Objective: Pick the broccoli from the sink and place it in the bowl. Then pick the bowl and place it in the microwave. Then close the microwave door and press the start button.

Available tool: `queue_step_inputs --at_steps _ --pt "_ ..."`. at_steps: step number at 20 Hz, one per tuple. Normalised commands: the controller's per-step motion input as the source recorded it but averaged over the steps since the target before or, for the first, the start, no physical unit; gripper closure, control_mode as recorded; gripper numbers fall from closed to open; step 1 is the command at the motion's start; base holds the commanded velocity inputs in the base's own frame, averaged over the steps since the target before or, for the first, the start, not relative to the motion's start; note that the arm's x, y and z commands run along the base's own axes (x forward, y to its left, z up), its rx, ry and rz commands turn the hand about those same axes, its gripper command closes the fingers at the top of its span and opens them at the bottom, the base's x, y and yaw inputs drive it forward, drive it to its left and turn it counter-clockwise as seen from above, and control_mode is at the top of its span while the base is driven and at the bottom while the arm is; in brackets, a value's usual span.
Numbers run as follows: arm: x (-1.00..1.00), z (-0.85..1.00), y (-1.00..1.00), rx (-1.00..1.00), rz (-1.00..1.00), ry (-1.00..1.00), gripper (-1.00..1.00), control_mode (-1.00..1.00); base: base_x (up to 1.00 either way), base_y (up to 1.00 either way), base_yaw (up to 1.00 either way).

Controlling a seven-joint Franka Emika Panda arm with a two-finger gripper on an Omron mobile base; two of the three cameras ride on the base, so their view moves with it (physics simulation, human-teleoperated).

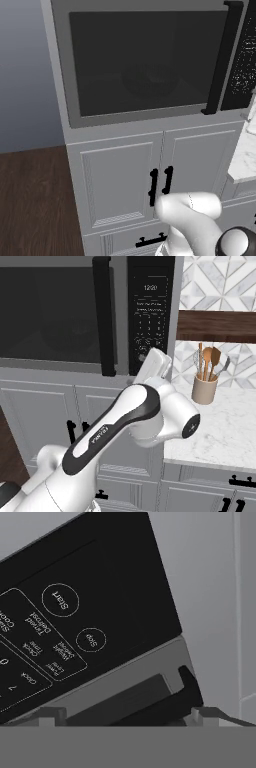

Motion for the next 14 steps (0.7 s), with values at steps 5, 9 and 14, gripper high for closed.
queue_step_inputs --at_steps 5,9,14 --pt "0.17 -0.08 -0.03 0.0 0.0 0.0 -1.0 -1.0 0.0 0.0 0.0" --pt "0.06 -0.06 -0.1 0.0 0.0 0.0 -1.0 -1.0 0.0 0.0 0.0" --pt "0.13 -0.05 -0.1 0.0 0.0 0.0 -1.0 -1.0 0.0 0.0 0.0"
